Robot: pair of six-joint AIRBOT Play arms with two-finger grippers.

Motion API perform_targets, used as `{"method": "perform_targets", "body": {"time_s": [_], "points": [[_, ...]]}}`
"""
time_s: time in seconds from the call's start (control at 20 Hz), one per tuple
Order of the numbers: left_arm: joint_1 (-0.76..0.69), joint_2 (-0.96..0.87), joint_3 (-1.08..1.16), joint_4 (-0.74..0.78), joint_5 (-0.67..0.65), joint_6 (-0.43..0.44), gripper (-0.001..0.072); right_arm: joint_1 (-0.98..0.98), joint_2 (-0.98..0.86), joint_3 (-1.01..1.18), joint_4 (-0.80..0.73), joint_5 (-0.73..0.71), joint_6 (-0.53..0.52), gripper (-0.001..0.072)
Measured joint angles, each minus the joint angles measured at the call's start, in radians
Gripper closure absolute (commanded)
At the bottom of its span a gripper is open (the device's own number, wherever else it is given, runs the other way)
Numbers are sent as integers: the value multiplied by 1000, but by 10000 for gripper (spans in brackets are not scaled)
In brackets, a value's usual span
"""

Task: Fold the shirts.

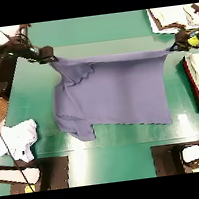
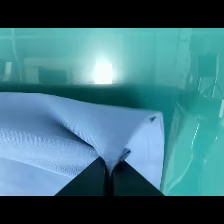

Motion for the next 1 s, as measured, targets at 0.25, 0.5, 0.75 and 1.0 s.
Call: {"method": "perform_targets", "body": {"time_s": [0.25, 0.5, 0.75, 1.0], "points": [[0, -70, -1, 29, 40, 23, 682, 9, -105, 113, -7, 14, 0, 696], [0, -84, -59, 104, -92, 29, 682, 10, -76, 12, -15, 63, -5, 696], [0, -87, -155, 116, -150, 30, 678, 10, 63, -291, -19, -17, -7, 694], [2, -79, -198, 121, -171, 6, 158, 10, 180, -527, -16, -126, -8, 283]]}}
